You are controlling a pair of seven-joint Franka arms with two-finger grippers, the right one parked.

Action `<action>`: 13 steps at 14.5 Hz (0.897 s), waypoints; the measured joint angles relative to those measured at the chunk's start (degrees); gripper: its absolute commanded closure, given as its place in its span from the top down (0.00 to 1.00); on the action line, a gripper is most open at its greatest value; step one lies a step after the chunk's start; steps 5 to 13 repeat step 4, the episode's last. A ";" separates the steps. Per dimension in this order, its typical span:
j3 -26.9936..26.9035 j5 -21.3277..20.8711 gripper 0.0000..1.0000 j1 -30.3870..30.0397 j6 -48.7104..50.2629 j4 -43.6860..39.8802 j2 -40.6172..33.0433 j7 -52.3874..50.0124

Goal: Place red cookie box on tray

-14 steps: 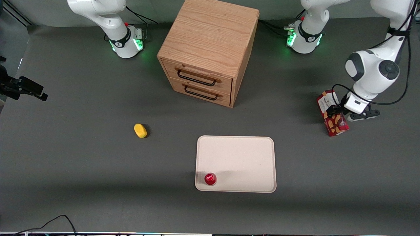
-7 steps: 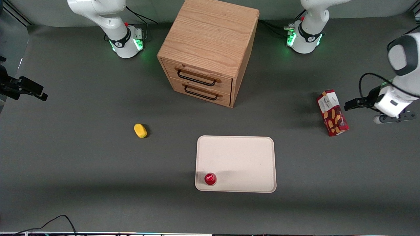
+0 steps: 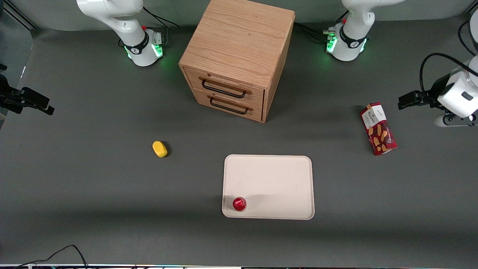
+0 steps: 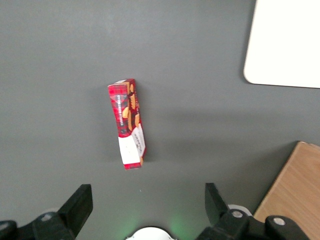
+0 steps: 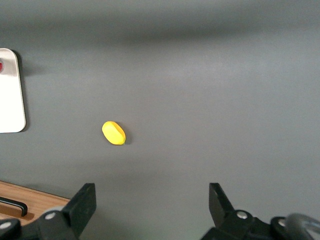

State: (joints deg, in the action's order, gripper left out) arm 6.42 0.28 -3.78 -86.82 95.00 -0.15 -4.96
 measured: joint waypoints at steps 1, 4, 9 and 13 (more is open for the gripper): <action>0.02 -0.13 1.00 0.97 0.92 -2.03 0.00 -0.45; -0.06 -0.24 1.00 1.67 1.69 -5.41 0.14 -0.60; -0.06 -0.24 1.00 1.67 1.69 -5.41 0.14 -0.60; -0.06 -0.24 1.00 1.67 1.69 -5.41 0.14 -0.60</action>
